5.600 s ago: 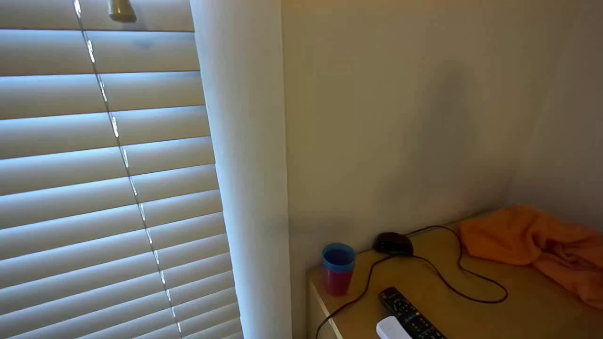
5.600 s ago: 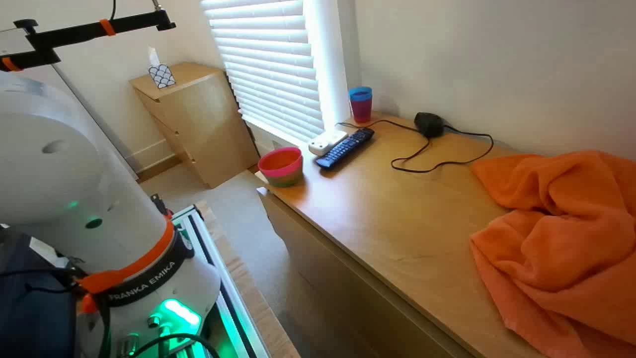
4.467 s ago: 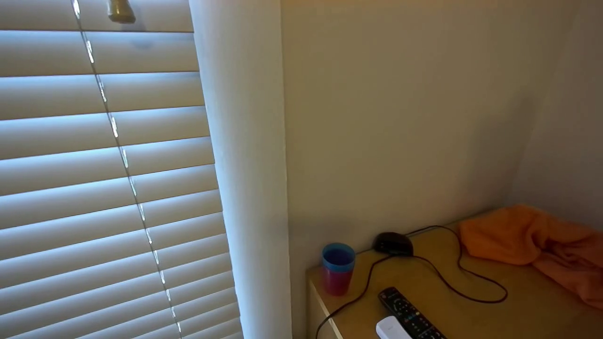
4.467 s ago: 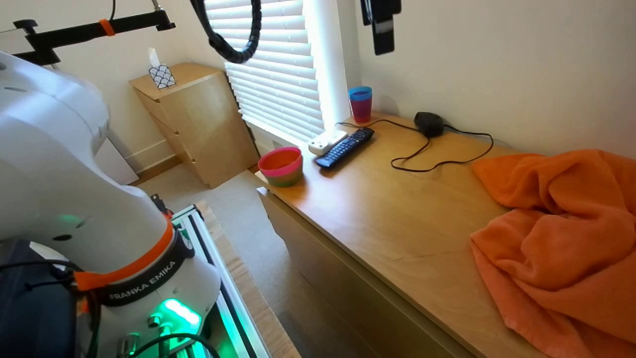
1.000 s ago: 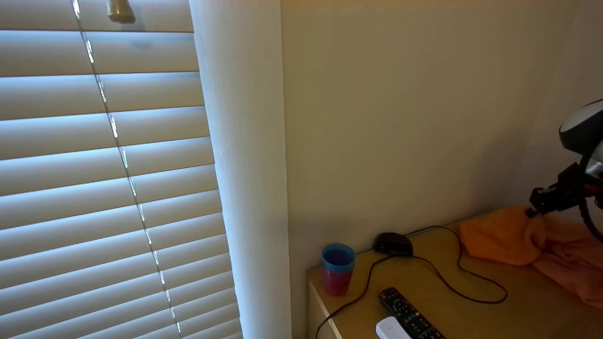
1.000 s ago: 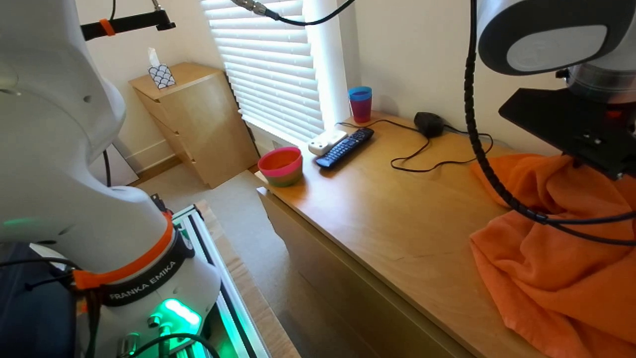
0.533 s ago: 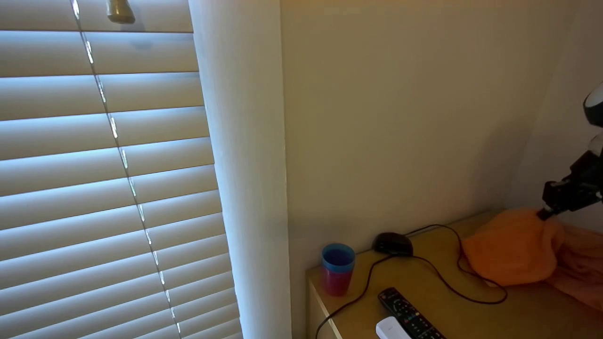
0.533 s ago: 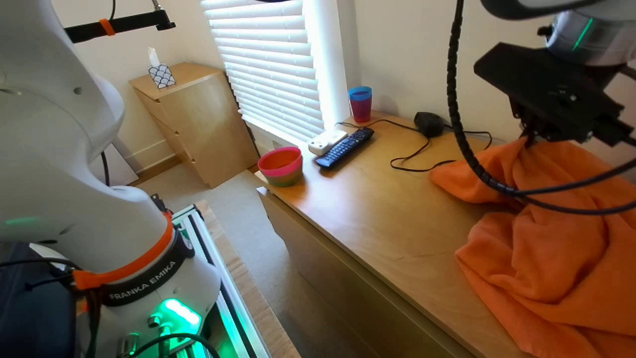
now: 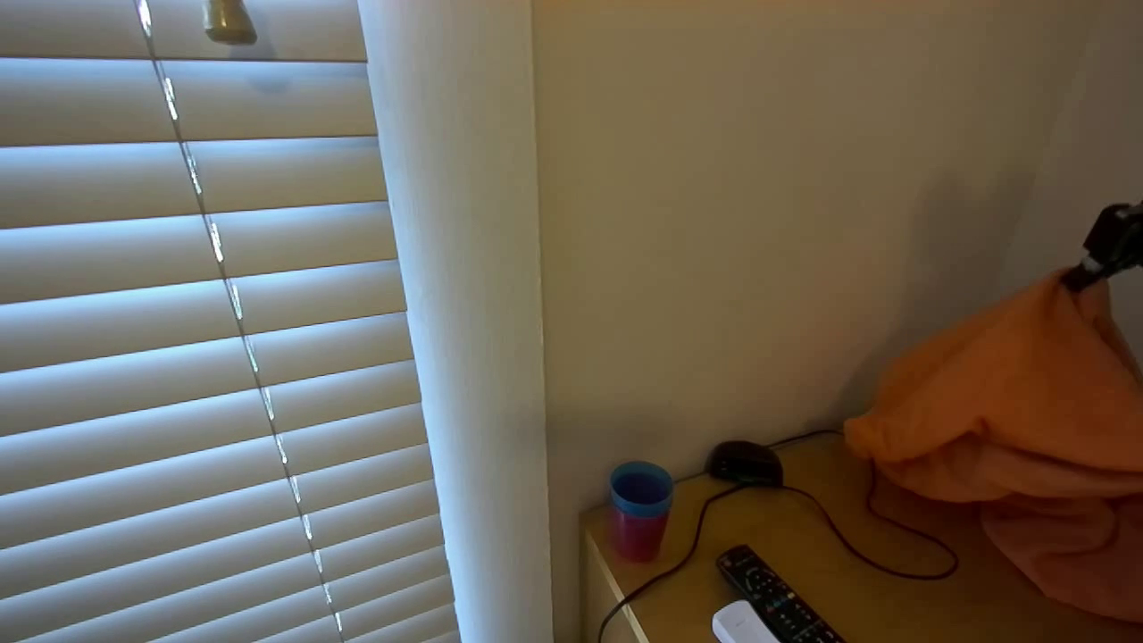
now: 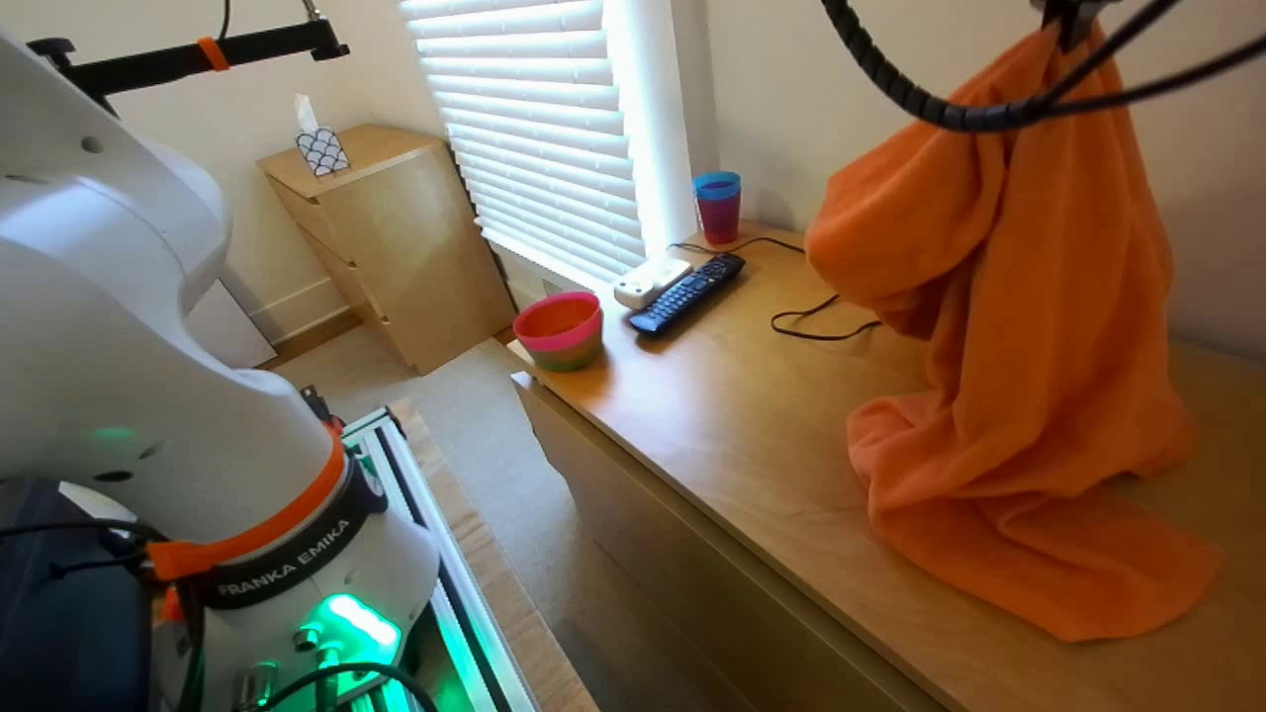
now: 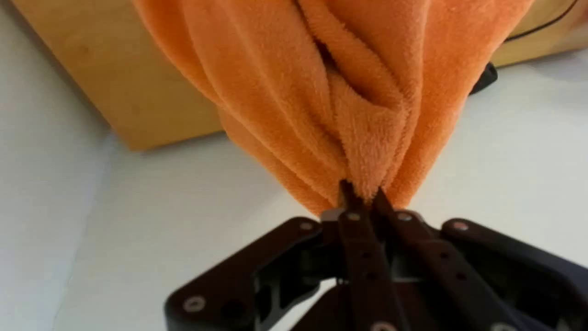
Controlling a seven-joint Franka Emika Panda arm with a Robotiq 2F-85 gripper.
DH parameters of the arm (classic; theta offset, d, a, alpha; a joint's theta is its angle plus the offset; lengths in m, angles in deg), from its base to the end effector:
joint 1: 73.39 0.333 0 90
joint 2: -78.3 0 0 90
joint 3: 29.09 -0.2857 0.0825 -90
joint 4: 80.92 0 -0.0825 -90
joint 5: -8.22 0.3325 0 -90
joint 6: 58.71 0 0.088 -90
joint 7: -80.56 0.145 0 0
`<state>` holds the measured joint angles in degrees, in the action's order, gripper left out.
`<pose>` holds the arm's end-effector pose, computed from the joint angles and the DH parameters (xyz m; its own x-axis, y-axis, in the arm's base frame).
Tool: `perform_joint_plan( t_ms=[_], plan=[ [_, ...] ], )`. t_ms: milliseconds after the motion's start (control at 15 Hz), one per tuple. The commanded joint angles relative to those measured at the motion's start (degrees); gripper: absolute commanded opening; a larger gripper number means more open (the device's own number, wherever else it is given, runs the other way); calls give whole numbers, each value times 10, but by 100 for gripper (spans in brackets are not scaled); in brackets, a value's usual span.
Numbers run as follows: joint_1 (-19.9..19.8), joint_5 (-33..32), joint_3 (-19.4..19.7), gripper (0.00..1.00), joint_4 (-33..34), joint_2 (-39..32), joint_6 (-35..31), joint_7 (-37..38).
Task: Spread the towel evenly on the cabinet top
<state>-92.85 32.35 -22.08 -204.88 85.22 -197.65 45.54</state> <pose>0.4685 -0.2215 0.4491 0.8721 -0.1380 0.4695 -0.0854 -0.9876 -0.1317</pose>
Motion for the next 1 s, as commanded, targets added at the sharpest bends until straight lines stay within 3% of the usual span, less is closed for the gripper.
perform_joint_plan(
  t_ms=[0, 267, 467, 733, 933],
  plan=[
    [42, -45, 24, 2, -55, 128, -48, 53],
    [61, -125, 15, 2, -63, 232, -75, 139],
    [60, -184, -4, 2, -45, 299, -54, 213],
    [12, -270, -49, 2, -13, 384, 3, 340],
    [20, -296, -48, 2, 14, 411, 69, 366]
  ],
)
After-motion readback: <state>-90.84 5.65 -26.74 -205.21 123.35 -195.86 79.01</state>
